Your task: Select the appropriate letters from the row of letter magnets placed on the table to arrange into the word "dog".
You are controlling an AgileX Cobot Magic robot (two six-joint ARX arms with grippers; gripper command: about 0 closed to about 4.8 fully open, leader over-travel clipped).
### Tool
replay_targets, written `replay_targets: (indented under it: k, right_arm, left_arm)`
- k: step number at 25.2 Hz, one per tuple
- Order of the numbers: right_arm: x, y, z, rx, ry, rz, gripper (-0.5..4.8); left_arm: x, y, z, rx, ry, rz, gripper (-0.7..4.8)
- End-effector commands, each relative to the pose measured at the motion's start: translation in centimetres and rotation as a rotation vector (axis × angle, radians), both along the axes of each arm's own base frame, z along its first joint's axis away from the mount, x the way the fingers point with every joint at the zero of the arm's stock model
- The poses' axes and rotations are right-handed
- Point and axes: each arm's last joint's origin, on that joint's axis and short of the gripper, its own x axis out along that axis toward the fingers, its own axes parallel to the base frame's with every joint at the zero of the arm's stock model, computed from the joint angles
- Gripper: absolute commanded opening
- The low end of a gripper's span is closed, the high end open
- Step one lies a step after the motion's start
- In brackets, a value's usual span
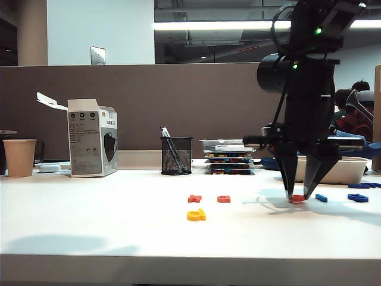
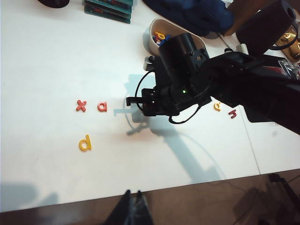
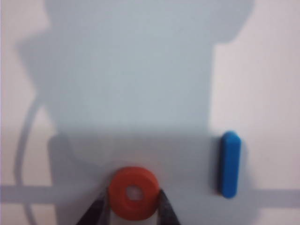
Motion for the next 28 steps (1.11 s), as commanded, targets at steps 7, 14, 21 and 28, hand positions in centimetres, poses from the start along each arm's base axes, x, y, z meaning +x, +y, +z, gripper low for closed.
replay_targets:
  k: [7,14,21,28]
  right_arm:
    - [-1.6,0.1,3.2,0.067,-0.013,-0.040,0.80]
    - [-4.4,3.4,3.4,0.046,0.065,-0.010,0.80]
    - [-6.3,6.8,3.5,0.072,0.059,0.015,0.80]
    - [-7.3,9.7,3.7,0.138,-0.030,0.102,0.80]
  left_arm:
    - [0.0,0.0,0.1,-0.007,-0.005,0.000,-0.05]
    - [0.0,0.0,0.1,-0.007,-0.005,0.000,-0.05]
    - [0.0,0.0,0.1,-0.007,-0.005,0.000,-0.05]
    - [0.0,0.0,0.1,-0.007,-0.005,0.000,-0.05]
